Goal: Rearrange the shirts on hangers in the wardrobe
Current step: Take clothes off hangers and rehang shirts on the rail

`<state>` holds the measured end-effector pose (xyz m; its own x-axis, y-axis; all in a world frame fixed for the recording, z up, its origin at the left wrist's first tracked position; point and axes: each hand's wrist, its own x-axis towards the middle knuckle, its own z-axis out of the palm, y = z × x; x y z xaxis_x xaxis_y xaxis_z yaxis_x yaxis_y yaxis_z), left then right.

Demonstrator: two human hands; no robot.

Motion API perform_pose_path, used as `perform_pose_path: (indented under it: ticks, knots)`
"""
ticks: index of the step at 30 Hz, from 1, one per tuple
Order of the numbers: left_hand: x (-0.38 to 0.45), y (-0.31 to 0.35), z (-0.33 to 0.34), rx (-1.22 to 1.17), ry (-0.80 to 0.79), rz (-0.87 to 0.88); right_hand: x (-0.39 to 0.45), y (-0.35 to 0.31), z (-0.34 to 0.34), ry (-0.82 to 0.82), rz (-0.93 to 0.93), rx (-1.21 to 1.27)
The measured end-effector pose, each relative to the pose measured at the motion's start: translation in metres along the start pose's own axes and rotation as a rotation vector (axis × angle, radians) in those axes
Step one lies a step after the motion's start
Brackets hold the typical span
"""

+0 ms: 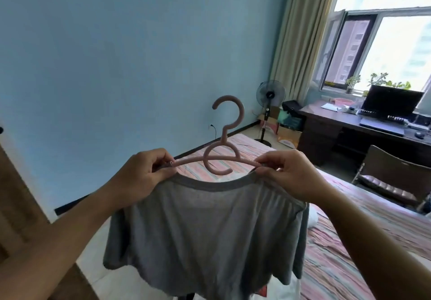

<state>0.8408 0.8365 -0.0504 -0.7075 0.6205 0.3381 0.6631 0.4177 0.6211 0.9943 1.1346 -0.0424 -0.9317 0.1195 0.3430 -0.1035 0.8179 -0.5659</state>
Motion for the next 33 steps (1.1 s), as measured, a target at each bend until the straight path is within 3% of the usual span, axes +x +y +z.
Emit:
perform_pose_path:
  ticks: [6, 13, 28, 33]
  knots:
    - [0.024, 0.01, 0.042, -0.067, -0.125, 0.058, -0.036, 0.026, -0.019, 0.015, 0.096, -0.054]
    - [0.059, -0.009, 0.117, -0.192, -0.305, -0.032, -0.055, 0.085, -0.01, 0.008, 0.236, -0.084]
    - [0.186, -0.108, 0.368, -0.087, -0.638, -0.32, -0.009, 0.338, 0.076, -0.205, 0.636, -0.118]
    - [0.232, -0.144, 0.443, -0.043, -0.626, -0.398, 0.022, 0.426, 0.108, -0.233, 0.742, -0.113]
